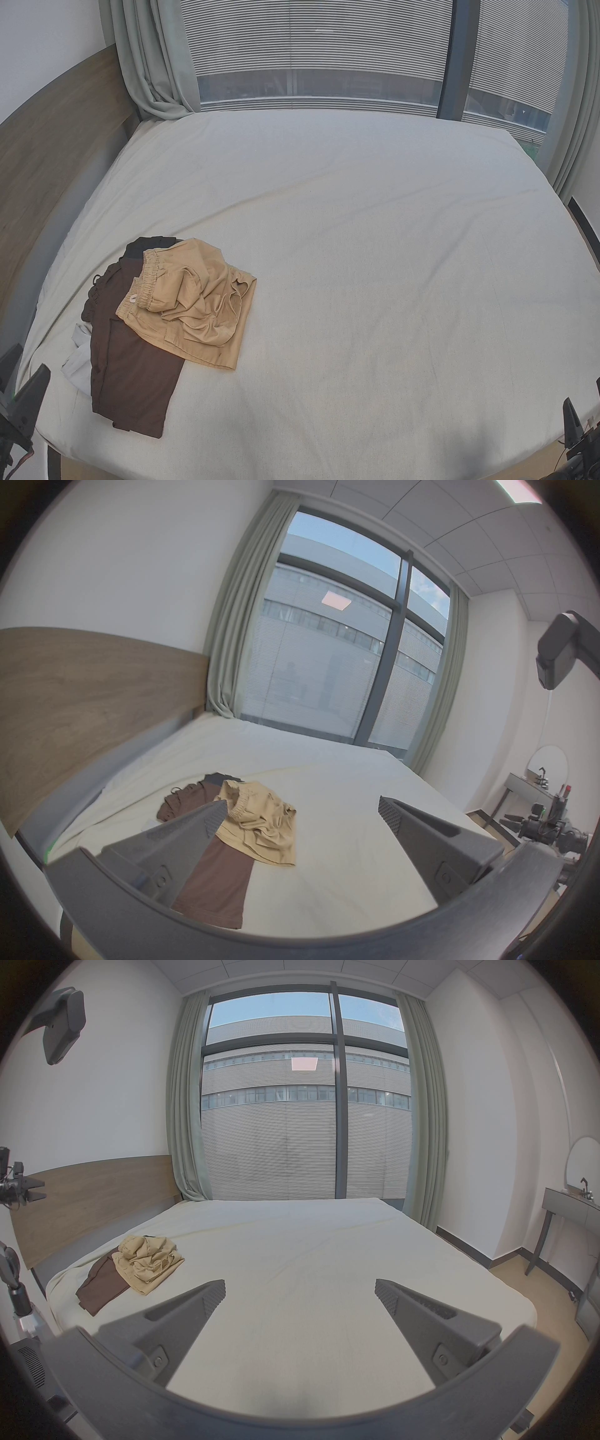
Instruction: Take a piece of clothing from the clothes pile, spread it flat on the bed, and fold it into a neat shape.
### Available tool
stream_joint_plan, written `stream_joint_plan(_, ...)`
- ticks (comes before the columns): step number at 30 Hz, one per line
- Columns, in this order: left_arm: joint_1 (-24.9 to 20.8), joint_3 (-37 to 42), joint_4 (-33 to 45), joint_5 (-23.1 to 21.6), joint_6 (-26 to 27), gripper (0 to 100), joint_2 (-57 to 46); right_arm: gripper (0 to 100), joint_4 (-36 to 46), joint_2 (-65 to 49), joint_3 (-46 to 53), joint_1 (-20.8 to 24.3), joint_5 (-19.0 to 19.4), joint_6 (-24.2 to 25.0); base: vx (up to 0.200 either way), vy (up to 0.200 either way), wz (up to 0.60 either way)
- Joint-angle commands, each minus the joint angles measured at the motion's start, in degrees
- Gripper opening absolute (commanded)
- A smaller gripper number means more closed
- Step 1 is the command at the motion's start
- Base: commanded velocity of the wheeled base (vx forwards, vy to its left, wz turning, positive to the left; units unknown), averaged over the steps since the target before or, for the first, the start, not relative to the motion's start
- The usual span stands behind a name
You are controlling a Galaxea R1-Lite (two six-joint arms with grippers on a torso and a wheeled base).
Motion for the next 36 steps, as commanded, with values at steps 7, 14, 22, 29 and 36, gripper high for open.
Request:
stream_joint_plan(7,-0.8,-6.5,-0.4,-2.7,-2.8,100,17.1,100,-0.1,-0.8,1.0,0.0,0.0,-0.1,0.0,0.0,0.0)
stream_joint_plan(14,-0.3,-10.7,-0.4,-4.5,-3.1,100,24.4,100,-0.1,-0.8,1.0,0.0,0.0,-0.1,0.0,0.0,0.0)
stream_joint_plan(22,-0.2,-13.8,-0.6,-4.5,-6.4,100,31.3,100,-0.1,-0.8,1.0,0.0,0.0,-0.1,0.0,0.0,0.0)
stream_joint_plan(29,2.5,-16.8,-0.7,-6.6,-6.8,100,37.0,100,-0.1,-0.8,1.0,0.0,0.0,-0.2,0.0,0.0,0.0)
stream_joint_plan(36,11.1,-19.4,-2.7,-16.5,-6.7,100,43.7,100,-0.1,-0.8,1.0,0.1,0.0,-0.2,0.0,0.0,0.0)
